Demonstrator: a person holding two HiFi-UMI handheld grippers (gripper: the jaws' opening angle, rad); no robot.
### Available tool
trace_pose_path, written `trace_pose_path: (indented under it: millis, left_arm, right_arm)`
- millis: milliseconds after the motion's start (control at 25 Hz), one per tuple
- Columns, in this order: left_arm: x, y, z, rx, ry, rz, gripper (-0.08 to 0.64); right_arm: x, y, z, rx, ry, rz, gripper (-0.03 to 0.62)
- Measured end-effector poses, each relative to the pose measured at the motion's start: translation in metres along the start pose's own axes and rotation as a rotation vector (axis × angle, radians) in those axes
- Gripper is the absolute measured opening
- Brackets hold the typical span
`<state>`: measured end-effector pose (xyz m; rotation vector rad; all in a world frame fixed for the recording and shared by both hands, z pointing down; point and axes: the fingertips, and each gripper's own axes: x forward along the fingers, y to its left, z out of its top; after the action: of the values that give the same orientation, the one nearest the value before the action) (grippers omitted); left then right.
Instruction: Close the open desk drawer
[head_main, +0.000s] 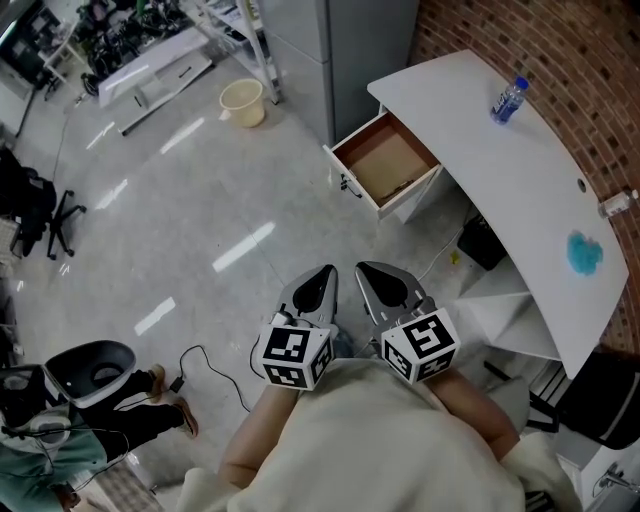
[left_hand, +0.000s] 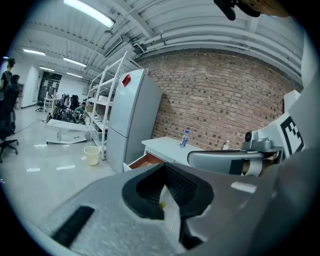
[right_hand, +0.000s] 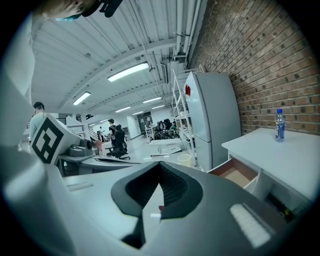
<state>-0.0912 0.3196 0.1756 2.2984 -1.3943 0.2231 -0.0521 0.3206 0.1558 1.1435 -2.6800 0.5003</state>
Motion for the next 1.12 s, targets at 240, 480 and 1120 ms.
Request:
trace_pose_path:
  millis: [240,480,1120]
  left_arm:
    - [0.018,0.028,0.01,-0.012,0.017,-0.033,0.003]
    - [0.032,0.059,0.019,-0.012,0.035,-0.058,0.003]
    - [0.059,0.129,0.031,0.001,0.094,-0.122,0.003]
  right_arm:
    - [0.032,-0.002,0.004,0.015,0.017,-0.018,0.005]
    - [0.067,-0.005,0.008,0.036,0.032,-0.042,0.005]
    - [0.145,-0.013,0.019,0.089,0.036,-0.124,0.005]
